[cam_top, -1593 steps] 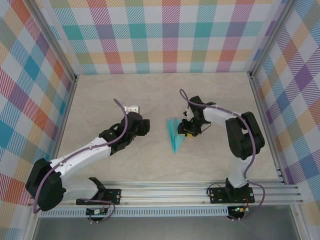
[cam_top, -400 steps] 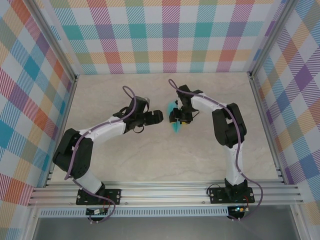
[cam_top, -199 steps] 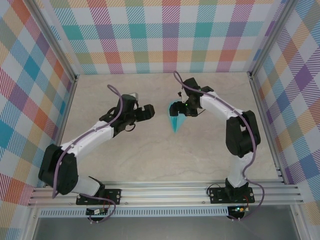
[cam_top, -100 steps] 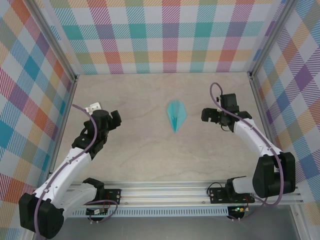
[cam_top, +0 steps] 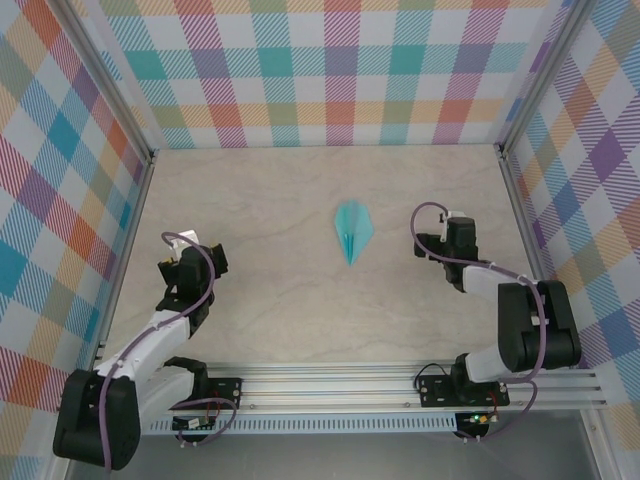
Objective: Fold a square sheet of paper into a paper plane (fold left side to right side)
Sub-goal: Reset both arms
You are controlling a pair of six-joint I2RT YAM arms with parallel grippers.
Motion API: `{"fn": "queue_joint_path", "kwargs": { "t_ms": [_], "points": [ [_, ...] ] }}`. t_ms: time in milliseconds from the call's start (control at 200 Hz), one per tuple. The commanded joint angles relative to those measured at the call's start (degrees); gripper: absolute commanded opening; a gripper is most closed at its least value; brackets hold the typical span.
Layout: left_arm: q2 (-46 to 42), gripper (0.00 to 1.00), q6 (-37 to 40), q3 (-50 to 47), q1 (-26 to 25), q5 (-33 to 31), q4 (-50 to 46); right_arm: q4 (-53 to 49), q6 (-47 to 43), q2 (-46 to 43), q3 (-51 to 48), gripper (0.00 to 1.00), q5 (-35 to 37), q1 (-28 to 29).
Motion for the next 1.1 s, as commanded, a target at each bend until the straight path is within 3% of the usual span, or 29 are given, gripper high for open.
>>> {"fn": "queue_joint_path", "kwargs": {
  "t_ms": [0, 35, 170, 350, 485, 545, 1095],
  "points": [
    [4.32, 1.0, 3.12, -2.13, 1.76, 5.29, 13.83, 14.38, -3.17, 3.6, -0.23, 1.0, -5.27, -1.38],
    [6.11, 1.0, 3.66, -2.57, 1.96, 6.24, 16.53, 12.27, -3.02, 2.97, 0.25, 1.0, -8.24, -2.39],
    [12.91, 1.0, 5.17, -2.23, 2.87, 10.0, 23.87, 23.07, -2.95, 2.38, -5.82, 1.0, -14.06, -4.4],
    [21.21, 1.0, 6.75, -0.65, 3.25, 14.76, 33.85, 27.86, -2.33, 3.6, -7.9, 1.0, -14.59, -5.03],
    [32.95, 1.0, 7.66, 0.38, 3.37, 16.91, 43.42, 27.92, -2.15, 3.57, -7.91, 1.0, -15.3, -5.46],
    [31.56, 1.0, 6.95, 3.44, 3.47, 17.01, 35.01, 27.9, -2.22, 3.59, -7.9, 1.0, -15.29, -5.43],
    [32.11, 1.0, 6.22, 3.15, 4.43, 17.5, 36.44, 27.57, -2.41, 3.68, -7.81, 1.0, -15.06, -5.35]
  ]
}}
